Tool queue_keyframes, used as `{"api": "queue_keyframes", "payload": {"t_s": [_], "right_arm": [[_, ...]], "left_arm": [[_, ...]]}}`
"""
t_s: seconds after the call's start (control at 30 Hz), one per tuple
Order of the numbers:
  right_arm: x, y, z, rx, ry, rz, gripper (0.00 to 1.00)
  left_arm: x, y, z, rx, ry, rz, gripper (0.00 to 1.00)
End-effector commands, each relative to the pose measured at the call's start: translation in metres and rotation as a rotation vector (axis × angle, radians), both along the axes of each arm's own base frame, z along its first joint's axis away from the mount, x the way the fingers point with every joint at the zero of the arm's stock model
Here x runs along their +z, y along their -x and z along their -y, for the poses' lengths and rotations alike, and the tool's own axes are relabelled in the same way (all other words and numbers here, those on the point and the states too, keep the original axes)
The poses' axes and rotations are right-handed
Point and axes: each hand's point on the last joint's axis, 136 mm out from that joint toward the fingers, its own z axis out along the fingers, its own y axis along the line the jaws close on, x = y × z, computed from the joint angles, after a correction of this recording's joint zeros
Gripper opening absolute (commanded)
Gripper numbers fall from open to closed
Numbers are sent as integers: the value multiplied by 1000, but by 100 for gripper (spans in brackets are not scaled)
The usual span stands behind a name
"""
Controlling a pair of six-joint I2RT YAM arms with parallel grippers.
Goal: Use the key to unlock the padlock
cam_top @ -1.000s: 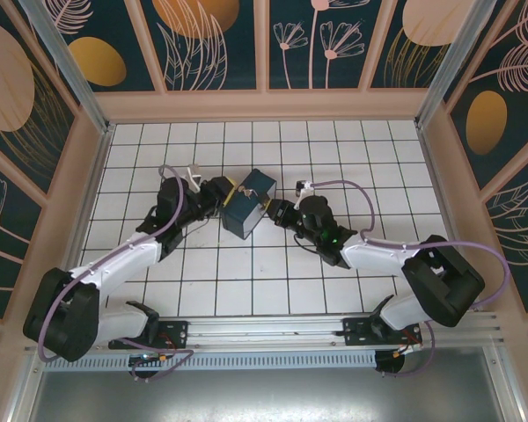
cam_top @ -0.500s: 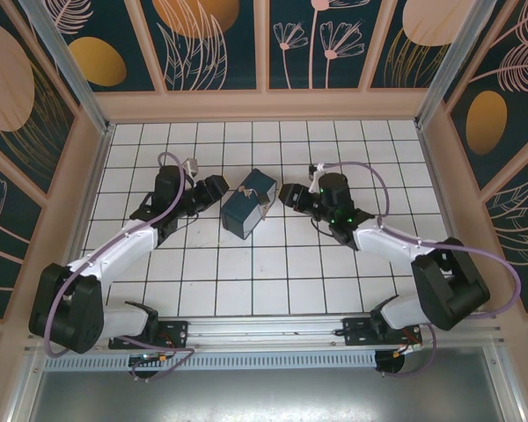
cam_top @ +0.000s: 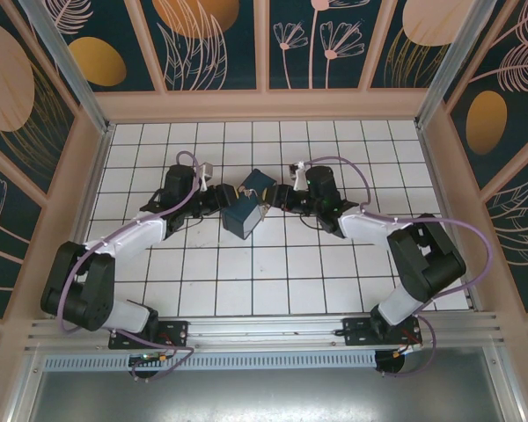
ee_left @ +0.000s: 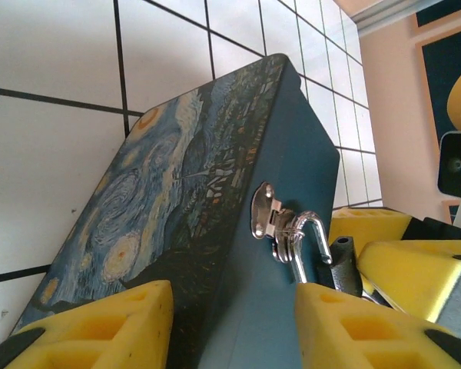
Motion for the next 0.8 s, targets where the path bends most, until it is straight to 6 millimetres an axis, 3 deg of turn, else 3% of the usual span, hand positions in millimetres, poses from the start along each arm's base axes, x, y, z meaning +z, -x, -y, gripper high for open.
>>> {"api": "queue_keyframes", "payload": {"t_s": [0.0, 0.33, 0.57, 0.77], "right_arm": [[17, 3, -21, 74, -48, 31, 40], [22, 21, -30, 95, -82, -2, 32], [33, 32, -36, 84, -109, -8, 9], [44, 31, -37, 14, -137, -6, 0]], "left_arm": [[15, -4, 12, -57, 27, 58, 44], [13, -1, 10, -49, 18, 52, 39], [12, 0, 11, -44, 14, 46, 37], [12, 7, 20, -76, 15, 40, 34]]}}
